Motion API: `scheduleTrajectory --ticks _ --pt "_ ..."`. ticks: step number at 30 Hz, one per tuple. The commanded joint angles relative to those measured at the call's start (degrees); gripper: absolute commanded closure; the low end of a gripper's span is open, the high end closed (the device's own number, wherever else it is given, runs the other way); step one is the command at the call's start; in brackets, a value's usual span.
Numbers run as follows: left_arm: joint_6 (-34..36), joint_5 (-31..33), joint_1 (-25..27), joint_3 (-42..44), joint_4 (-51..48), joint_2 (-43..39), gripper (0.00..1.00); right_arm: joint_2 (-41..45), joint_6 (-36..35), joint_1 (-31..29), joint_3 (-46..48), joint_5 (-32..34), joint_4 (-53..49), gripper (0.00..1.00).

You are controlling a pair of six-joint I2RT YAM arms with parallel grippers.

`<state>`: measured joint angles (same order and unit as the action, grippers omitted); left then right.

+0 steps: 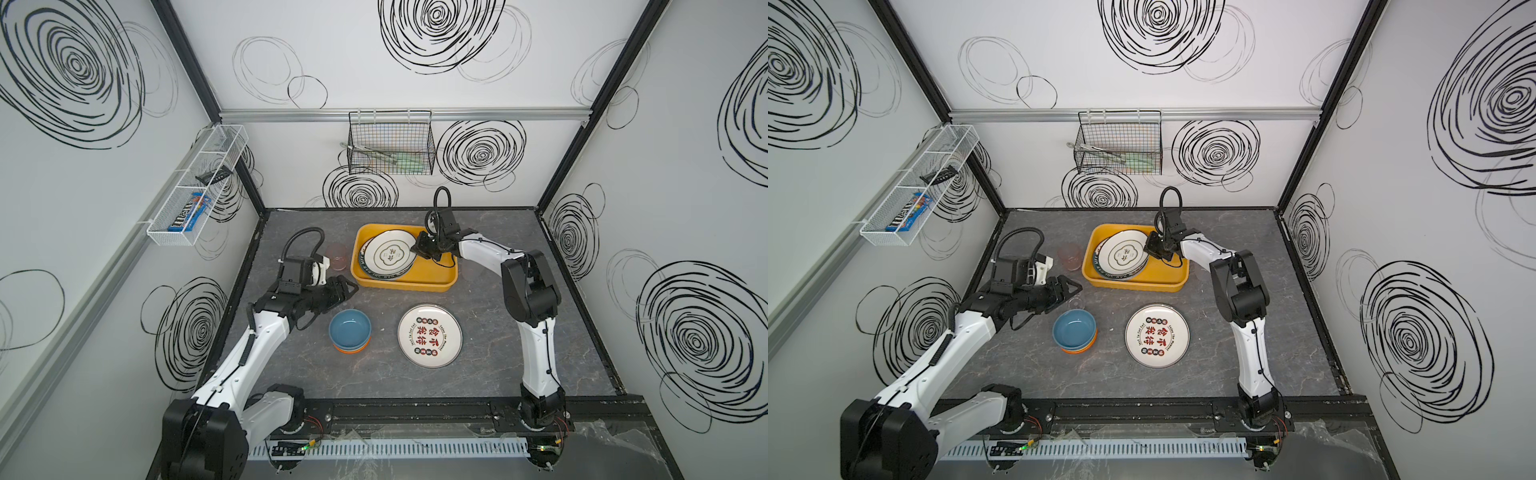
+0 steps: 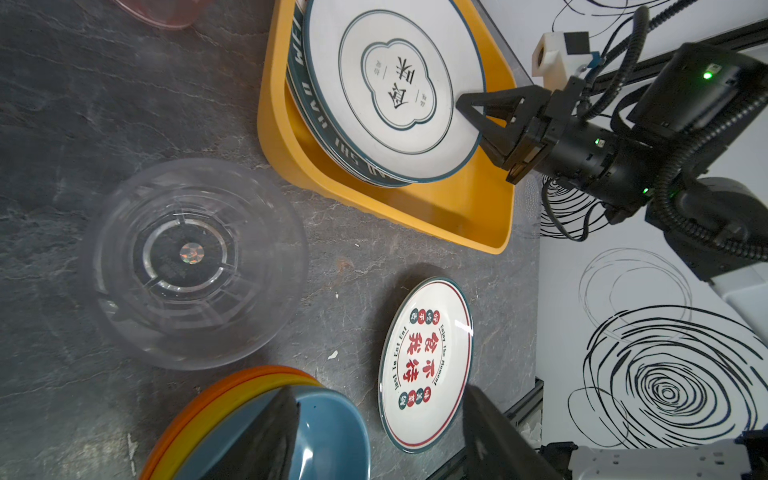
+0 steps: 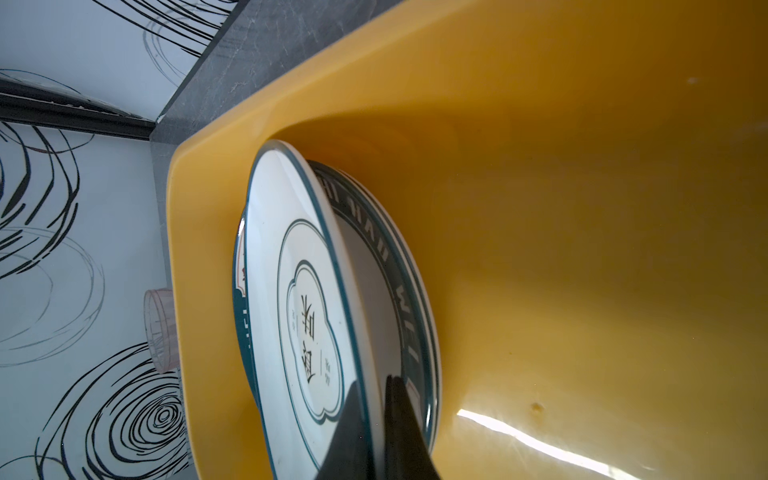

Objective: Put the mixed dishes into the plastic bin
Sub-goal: 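Carry the scalloped-centre white plate with the right gripper into the yellow bin, then lower the plate onto the stack in the bin and open the right gripper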

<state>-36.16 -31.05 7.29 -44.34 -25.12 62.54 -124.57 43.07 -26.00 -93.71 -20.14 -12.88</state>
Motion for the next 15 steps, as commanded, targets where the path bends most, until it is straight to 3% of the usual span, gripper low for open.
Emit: scheduleTrajectory --ticks 1,7,12,15 --pt "0.9 -0.8 -0.7 0.6 2.4 -0.8 0.33 -0.2 0.8 -0.4 -2.2 -0.3 1.7 1.0" --pt "0.7 -0.9 -0.7 1.1 2.9 -0.7 0.33 -0.9 0.6 -0.9 -2.0 -0.2 1.2 0.95" --pt "0.4 -1.1 -0.8 1.4 3.2 -0.6 0.34 -1.0 -0.1 -1.4 -2.1 1.5 -0.4 0.8" --pt "0.4 -1.1 -0.8 1.4 3.3 -0.7 0.34 -0.9 -0.6 -1.4 -2.4 2.6 -1.8 0.77"
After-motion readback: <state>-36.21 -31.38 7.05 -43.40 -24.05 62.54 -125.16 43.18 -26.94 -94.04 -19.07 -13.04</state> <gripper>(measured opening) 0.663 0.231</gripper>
